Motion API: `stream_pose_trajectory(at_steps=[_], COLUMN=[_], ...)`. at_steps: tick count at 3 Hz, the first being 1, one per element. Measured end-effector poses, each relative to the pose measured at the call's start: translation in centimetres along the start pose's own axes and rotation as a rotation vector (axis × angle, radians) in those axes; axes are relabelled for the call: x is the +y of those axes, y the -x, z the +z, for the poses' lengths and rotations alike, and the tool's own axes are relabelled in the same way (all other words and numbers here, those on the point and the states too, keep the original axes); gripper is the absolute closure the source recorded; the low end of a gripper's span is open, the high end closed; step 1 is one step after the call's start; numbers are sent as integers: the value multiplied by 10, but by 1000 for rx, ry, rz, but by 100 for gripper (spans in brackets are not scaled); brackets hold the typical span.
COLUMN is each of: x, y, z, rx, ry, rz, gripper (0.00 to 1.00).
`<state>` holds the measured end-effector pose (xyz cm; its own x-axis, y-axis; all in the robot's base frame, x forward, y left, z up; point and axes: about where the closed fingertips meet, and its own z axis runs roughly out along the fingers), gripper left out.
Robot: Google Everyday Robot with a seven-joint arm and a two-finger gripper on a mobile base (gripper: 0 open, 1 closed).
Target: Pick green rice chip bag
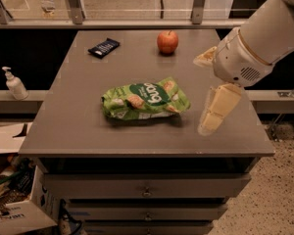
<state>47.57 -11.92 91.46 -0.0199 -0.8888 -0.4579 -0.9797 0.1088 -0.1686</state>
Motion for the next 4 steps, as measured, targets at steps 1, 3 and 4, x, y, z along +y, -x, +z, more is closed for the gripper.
stream_pose_trajectory(at_steps=[1,3,4], x=[-6,-47,-56], y=[15,57,78], z=[19,78,100], rx=[-30,-101,-128], ry=[-3,-9,0], rz=[-22,-108,-137], gripper=[0,0,0])
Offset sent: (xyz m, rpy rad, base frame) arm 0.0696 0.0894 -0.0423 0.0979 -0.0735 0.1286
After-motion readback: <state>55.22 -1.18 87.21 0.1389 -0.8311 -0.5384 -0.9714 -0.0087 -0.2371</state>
